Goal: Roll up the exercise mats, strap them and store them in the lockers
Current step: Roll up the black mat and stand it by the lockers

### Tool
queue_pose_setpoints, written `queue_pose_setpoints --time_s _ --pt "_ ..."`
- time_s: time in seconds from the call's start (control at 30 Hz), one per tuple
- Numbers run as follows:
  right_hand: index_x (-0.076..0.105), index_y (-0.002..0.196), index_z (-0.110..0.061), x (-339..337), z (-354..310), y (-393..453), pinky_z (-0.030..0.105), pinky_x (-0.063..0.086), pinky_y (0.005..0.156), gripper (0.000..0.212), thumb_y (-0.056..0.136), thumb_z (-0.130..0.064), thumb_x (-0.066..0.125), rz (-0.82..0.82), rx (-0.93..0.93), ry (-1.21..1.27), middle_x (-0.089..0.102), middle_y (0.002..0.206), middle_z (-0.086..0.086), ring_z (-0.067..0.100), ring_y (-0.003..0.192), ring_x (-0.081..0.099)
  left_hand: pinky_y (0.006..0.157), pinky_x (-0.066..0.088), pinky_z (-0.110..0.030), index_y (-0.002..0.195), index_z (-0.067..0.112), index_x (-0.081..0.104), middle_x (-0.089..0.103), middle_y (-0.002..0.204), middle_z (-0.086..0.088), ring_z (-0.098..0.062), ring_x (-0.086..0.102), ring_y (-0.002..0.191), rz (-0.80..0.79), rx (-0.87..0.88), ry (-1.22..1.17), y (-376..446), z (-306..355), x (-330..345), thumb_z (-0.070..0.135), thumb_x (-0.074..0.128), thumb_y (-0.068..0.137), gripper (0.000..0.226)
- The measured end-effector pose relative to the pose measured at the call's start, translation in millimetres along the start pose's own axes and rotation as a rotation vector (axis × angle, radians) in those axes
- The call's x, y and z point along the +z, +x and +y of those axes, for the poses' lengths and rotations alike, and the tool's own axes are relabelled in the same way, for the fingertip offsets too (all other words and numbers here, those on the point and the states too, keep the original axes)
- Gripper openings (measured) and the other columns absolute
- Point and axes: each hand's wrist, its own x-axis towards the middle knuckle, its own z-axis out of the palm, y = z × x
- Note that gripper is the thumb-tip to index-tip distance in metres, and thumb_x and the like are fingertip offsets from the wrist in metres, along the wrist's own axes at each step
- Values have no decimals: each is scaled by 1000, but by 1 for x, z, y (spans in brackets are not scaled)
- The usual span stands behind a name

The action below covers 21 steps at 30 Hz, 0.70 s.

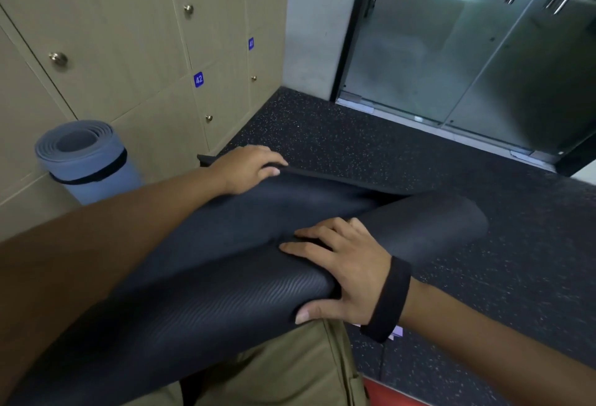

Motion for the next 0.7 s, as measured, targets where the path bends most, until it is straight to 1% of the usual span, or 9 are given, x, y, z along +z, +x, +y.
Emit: queue_pose_setpoints --time_s 0.07,0.13,0.2,0.3,0.4,0.53,0.67,0.7 --pt "51 145 -35 0 -1 2 40 40 93 88 76 -90 50 7 -9 2 56 141 -5 19 118 52 97 48 -46 123 26 69 71 121 -1 -27 63 113 73 -98 -61 12 -2 -3 30 52 106 24" --pt "51 144 -34 0 -2 5 40 39 95 88 76 -89 51 -1 -17 9 56 141 -7 18 117 52 91 50 -43 114 19 71 73 112 -5 -30 64 106 129 -206 -98 23 -3 -4 29 54 105 22" --pt "52 142 -32 -1 -1 11 40 40 97 87 75 -89 52 -14 -24 25 58 139 -9 17 115 53 84 49 -40 107 18 72 72 105 -5 -30 64 101 157 -293 -80 34 -4 -5 30 55 104 21" --pt "53 136 -31 -3 2 27 38 40 97 83 76 -87 51 -62 -31 68 63 127 -11 17 108 55 78 44 -36 101 22 70 68 100 -2 -30 63 100 173 -375 8 48 -5 -12 35 54 104 21" --pt "54 130 -32 -4 9 49 36 39 95 79 75 -88 43 -136 -18 107 67 115 -10 17 103 56 79 41 -34 99 23 71 70 103 -1 -29 63 101 154 -415 76 59 -6 -28 36 56 103 21" --pt "54 125 -35 -1 17 81 36 38 97 78 72 -90 35 -255 -8 176 69 114 -10 18 104 58 86 45 -35 93 24 72 69 105 0 -27 62 104 48 -458 52 69 -11 -57 35 63 100 15" --pt "54 123 -37 4 24 102 37 37 100 79 68 -91 34 -356 11 259 68 117 -11 17 110 57 85 43 -29 100 15 76 67 95 0 -21 62 99 -42 -374 -60 67 -14 -73 24 70 96 12" --pt "55 123 -37 5 26 105 37 36 101 80 68 -91 34 -371 19 281 68 117 -11 17 111 57 85 46 -30 100 14 76 69 94 0 -21 65 96 -50 -360 -99 63 -14 -73 23 73 94 11"
